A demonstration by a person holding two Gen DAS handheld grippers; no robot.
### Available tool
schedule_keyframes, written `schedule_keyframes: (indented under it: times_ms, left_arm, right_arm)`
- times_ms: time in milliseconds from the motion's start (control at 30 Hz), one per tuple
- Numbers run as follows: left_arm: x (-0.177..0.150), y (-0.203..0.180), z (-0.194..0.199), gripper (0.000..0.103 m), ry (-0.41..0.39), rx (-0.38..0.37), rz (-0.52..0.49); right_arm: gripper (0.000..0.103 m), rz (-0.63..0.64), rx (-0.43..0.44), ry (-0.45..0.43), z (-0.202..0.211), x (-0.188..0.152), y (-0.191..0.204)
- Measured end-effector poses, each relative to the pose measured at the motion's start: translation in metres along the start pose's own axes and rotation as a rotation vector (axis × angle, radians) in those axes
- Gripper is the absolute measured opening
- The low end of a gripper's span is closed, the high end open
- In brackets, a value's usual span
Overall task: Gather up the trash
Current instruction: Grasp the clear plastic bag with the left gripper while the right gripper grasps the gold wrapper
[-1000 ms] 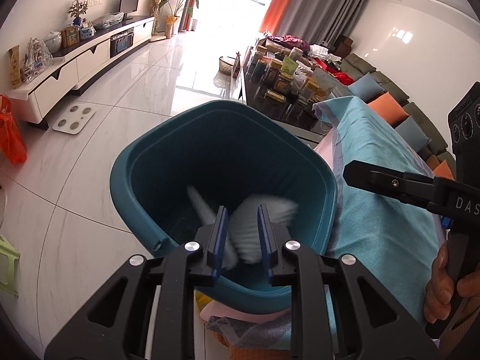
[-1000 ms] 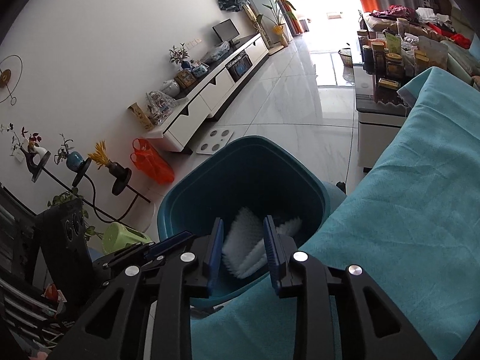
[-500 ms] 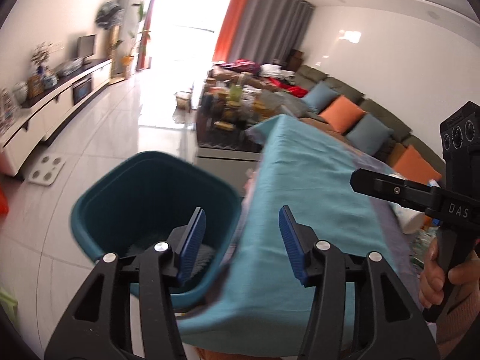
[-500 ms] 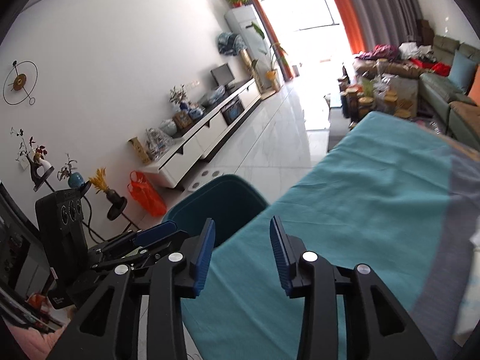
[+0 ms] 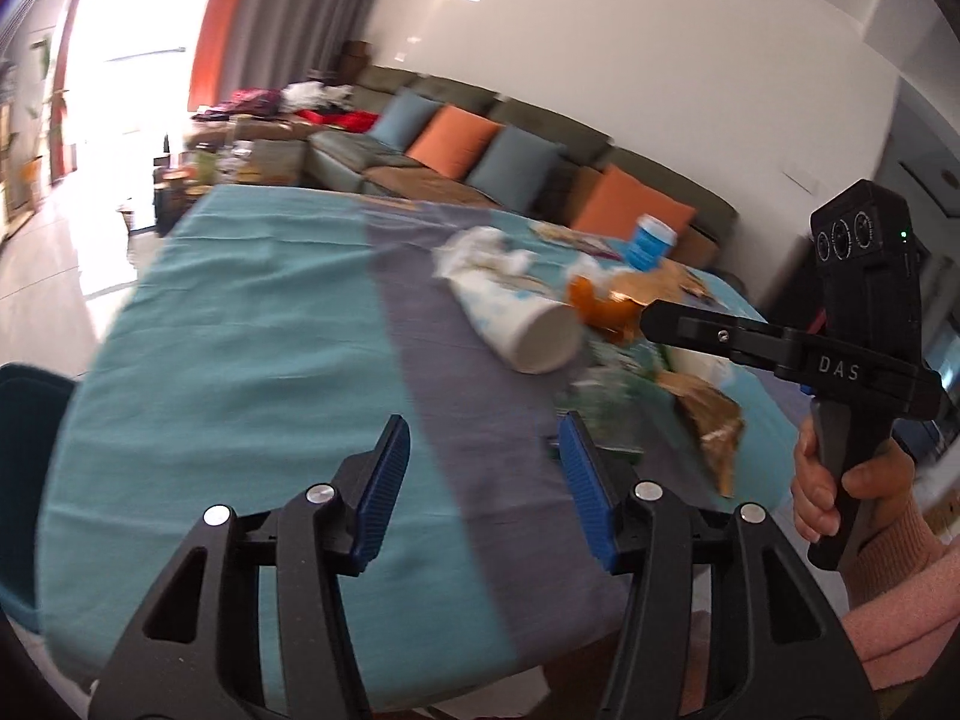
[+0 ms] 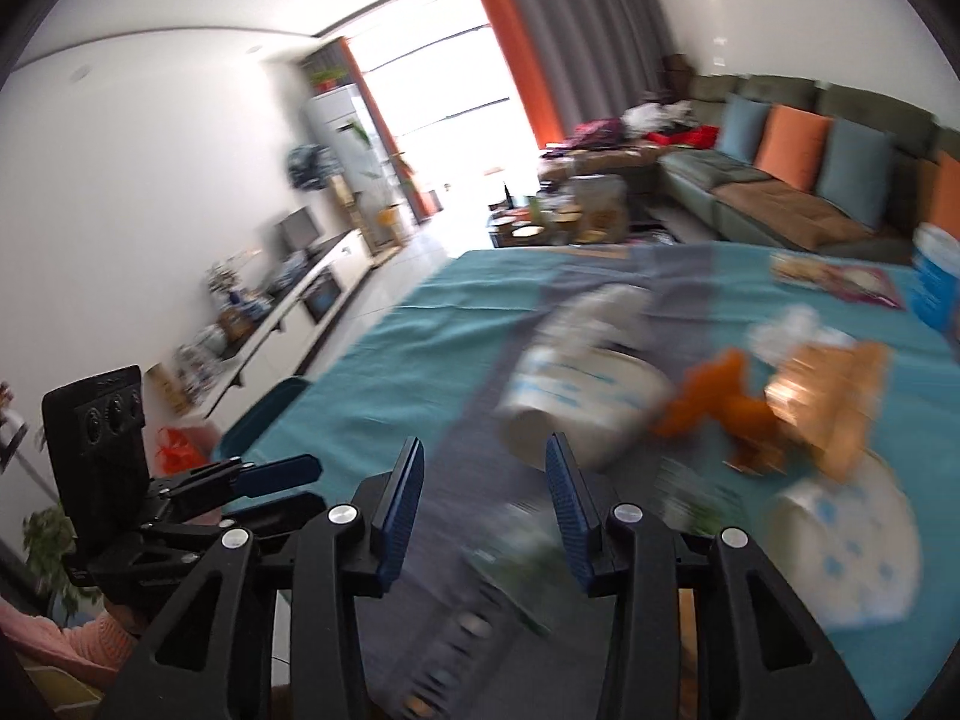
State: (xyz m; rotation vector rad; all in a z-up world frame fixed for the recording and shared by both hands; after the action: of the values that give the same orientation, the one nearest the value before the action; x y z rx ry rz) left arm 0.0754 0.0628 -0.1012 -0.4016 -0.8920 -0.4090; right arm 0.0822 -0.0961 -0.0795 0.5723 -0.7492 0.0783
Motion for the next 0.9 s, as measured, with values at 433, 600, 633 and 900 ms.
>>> schedule_keyframes:
  times_ms: [433, 600, 633, 900]
  left_arm:
    - [-0.004, -0.055, -0.068, 0.063, 0.121, -0.087, -0.038]
    - [-0.007, -0.053, -0.078, 0.060, 0.155, -0.109, -0.005]
    - [-0.008, -0.053, -0.080, 0.057, 0.161, -0.113, -0.002]
    - [-0.012, -0.055, -0.084, 0.039, 0.175, -0.114, -0.015]
  right_arm:
    - [0.060, -0.188, -0.137, -0.023, 0.054, -0.040, -0.114]
    - [0.061, -0.214, -0.089, 0.027, 0.047, -0.056, -0.123]
    - [0.061, -0.216, -0.084, 0.032, 0.046, -0.059, -0.119]
    - [0.044, -0.221, -0.024, 0.061, 0.038, -0.070, -0.109]
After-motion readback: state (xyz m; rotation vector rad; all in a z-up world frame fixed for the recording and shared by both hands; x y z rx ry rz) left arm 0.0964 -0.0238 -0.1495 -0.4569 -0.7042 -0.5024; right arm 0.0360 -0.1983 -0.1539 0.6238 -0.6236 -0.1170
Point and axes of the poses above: each gripper's, at about its wrist camera, not at the fingertips, and z roughly against the way its jaws point, y to its left, x to its top, the point moved 9 cm from there along -z, roughly the way its jaws point, and after that the axes turned 11 degrees about -z, right-handed, at the moved point
